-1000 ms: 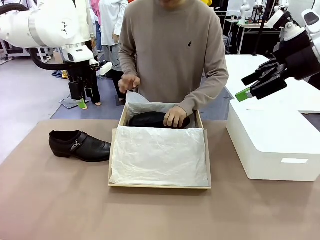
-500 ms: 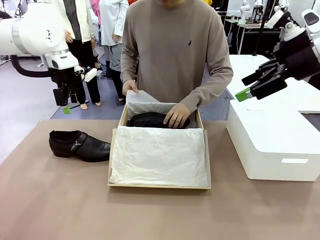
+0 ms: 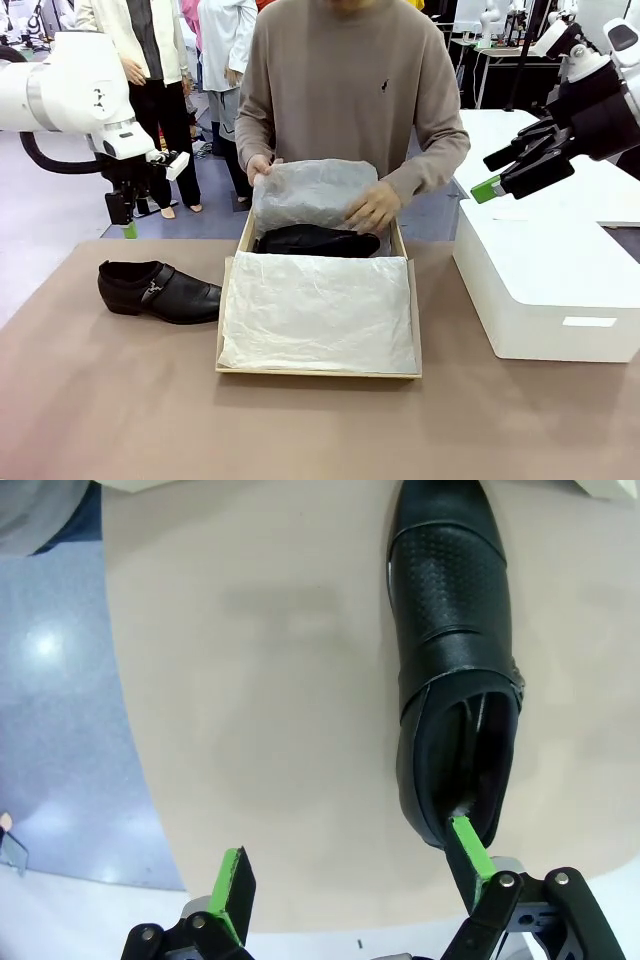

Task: Pack the shoes into the box.
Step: Place the other shoe of the Shoes into the Shoes Box.

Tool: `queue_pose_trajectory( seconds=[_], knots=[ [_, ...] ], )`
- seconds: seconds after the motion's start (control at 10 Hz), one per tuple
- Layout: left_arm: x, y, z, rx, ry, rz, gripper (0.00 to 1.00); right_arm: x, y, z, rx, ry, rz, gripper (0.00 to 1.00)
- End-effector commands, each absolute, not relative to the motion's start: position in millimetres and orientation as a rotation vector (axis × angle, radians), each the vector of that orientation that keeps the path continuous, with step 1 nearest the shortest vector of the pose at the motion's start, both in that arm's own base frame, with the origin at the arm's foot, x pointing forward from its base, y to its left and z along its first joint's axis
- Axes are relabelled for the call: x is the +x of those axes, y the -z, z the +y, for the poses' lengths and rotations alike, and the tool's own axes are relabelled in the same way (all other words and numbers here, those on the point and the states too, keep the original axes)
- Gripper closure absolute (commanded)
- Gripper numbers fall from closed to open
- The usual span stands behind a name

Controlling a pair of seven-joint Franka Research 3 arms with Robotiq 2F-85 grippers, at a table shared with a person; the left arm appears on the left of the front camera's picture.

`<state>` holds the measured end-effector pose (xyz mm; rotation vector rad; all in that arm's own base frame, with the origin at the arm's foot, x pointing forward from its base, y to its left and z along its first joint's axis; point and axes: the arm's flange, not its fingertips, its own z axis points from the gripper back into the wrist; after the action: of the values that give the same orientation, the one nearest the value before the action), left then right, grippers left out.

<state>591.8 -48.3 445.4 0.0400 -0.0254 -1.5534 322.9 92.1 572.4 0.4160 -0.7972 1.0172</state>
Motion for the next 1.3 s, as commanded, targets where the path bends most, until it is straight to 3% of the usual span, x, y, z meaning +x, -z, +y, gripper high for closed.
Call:
queue_pose_trajectory(
  seconds=[0.0,1.2],
  knots=[
    [590.3,-448.6,-49.8,0.04,1.555,-0.025,0.0,325.0,-572.5,92.2,0.435,-1.027,-0.81,0.0],
    [565.0,-403.8,-51.4,-0.055,1.477,0.024,0.0,325.0,-572.5,92.2,0.435,-1.027,-0.81,0.0]
  ],
)
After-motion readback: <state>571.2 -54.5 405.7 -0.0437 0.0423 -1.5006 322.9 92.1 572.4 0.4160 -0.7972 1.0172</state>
